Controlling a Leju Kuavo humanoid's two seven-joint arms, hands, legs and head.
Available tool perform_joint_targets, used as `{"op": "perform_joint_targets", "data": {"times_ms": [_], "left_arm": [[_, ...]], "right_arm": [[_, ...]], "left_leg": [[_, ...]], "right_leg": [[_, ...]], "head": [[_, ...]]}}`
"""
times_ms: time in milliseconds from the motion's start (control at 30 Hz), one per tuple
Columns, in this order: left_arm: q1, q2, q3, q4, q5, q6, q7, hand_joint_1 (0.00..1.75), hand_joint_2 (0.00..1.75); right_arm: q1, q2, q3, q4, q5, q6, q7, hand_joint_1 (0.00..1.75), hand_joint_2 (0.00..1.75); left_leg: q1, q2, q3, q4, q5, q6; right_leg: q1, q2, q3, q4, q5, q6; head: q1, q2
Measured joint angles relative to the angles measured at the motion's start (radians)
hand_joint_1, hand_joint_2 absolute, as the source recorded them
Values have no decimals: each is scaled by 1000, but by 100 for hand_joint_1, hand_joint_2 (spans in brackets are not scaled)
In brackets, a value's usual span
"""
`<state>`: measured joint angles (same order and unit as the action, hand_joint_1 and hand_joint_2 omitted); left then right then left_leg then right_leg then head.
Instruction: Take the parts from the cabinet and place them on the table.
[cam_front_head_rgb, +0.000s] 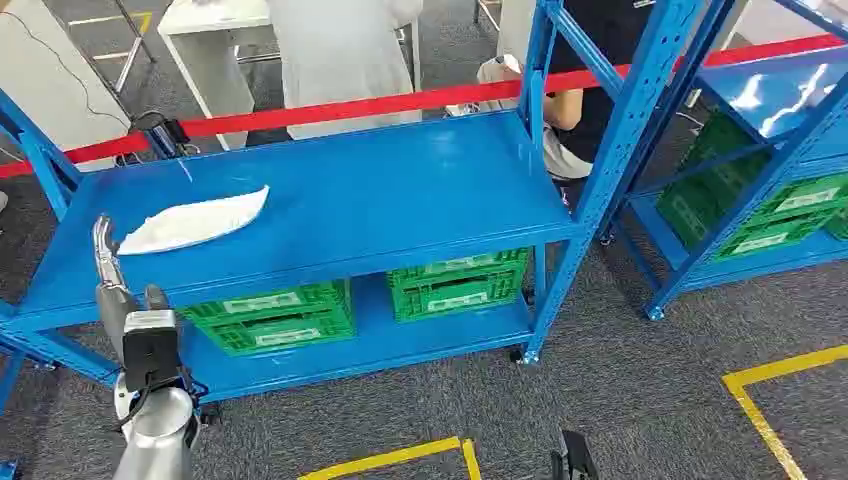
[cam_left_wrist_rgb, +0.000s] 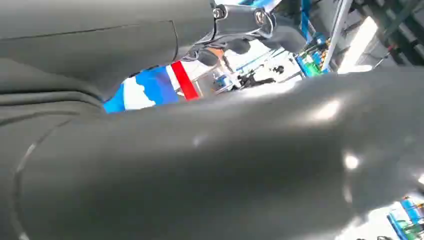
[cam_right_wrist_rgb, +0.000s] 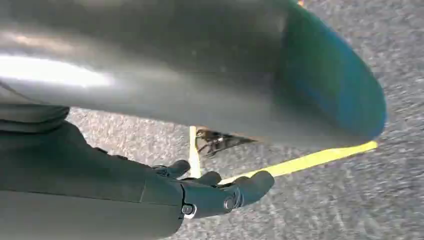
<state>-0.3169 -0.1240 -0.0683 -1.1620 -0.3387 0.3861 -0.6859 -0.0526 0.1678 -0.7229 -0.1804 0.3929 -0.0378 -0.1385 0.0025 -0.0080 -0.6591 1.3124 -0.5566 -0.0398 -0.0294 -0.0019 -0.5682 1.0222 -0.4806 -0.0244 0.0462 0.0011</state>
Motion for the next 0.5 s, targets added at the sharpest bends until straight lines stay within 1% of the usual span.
{"op": "perform_joint_targets", "data": {"times_ms": [33, 67, 100, 133, 167, 200, 233, 267, 300, 333, 367, 400, 433, 467, 500], "left_arm": [[2, 0, 0, 1, 0, 0, 0, 0, 0], [2, 0, 0, 3, -2, 0, -3, 0, 0], [2, 0, 0, 4, -8, 0, -7, 0, 0], [3, 1, 0, 5, -11, 2, -8, 0, 0], [3, 1, 0, 7, -13, 3, -10, 0, 0], [3, 1, 0, 9, -13, 3, -11, 0, 0], [4, 1, 0, 15, -16, 3, -12, 0, 0], [5, 2, -1, 21, -21, 2, -13, 0, 0], [7, 0, -2, 23, -24, 2, -14, 0, 0], [5, 0, -2, 23, -30, 2, -14, 0, 175], [-2, 2, -2, 25, -36, 2, -12, 0, 175], [-3, 2, -4, 26, -46, 2, -6, 0, 175], [-7, 2, -6, 29, -57, 2, -1, 0, 175], [-13, 2, -10, 35, -69, 2, 7, 0, 175], [-15, 2, -14, 44, -79, 0, 11, 0, 175]], "right_arm": [[0, 0, 0, 0, 0, 0, 1, 0, 0], [1, 0, 0, 0, 0, 0, 1, 0, 0], [2, 0, 0, 0, 0, 1, 1, 0, 0], [3, 0, 0, 0, 0, 2, 0, 0, 0], [2, 1, -1, 0, 0, 2, 0, 0, 0], [2, 1, -1, 0, 0, 2, -2, 0, 0], [1, 1, -2, 0, -1, 2, -3, 0, 0], [0, 1, -4, 0, -1, 3, -3, 0, 0], [-1, 1, -7, 0, -1, 3, -5, 0, 0], [-1, 1, -10, 0, -1, 3, -5, 0, 0], [-3, 1, -12, 0, -2, 3, -5, 0, 0], [-3, 1, -15, -1, -3, 2, -5, 0, 0], [-5, 1, -16, -1, -5, 2, -6, 0, 0], [-6, 1, -17, -1, -6, 2, -6, 0, 0], [-6, 1, -18, -1, -6, 2, -6, 0, 0]], "left_leg": [[1, 1, -30, 9, -65, 2], [1, 2, -53, -1, -116, 5], [2, 2, -63, -30, -132, 8], [1, 3, -62, -85, -109, 10], [1, 3, -55, -158, -38, 11], [1, 7, -47, -238, 77, 14], [0, 14, -53, -292, 196, 16], [-4, 16, -47, -279, 190, 18], [-5, 12, -48, -270, 196, 24], [-7, 7, -51, -267, 189, 30], [-6, 4, -46, -271, 183, 39], [-1, 3, -34, -278, 179, 46], [-2, 4, -25, -281, 172, 56], [-3, 3, -21, -281, 166, 62], [-6, 3, -16, -281, 159, 66]], "right_leg": [[0, 1, 17, -4, -11, 0], [-1, 3, 33, -5, -26, 0], [-2, 4, 51, -5, -40, -1], [-2, 5, 71, -5, -57, 2], [-4, 5, 90, -5, -72, 6], [-4, 5, 102, -6, -87, 12], [1, 5, 113, 2, -102, 19], [4, 10, 108, -2, -113, 27], [3, 8, 111, -4, -123, 35], [3, 7, 116, -11, -127, 42], [1, 5, 126, -19, -133, 51], [-3, 4, 135, -15, -144, 54], [1, 4, 116, 26, -159, 54], [1, 4, 72, 99, -187, 54], [4, 4, 14, 186, -214, 54]], "head": [[0, 0], [0, 0], [0, 0], [0, 0], [0, 0], [-1, 0], [-5, 0], [-9, 0], [-5, 0], [-4, 0], [-5, 0], [-3, 0], [-2, 0], [0, 0], [1, 0]]}}
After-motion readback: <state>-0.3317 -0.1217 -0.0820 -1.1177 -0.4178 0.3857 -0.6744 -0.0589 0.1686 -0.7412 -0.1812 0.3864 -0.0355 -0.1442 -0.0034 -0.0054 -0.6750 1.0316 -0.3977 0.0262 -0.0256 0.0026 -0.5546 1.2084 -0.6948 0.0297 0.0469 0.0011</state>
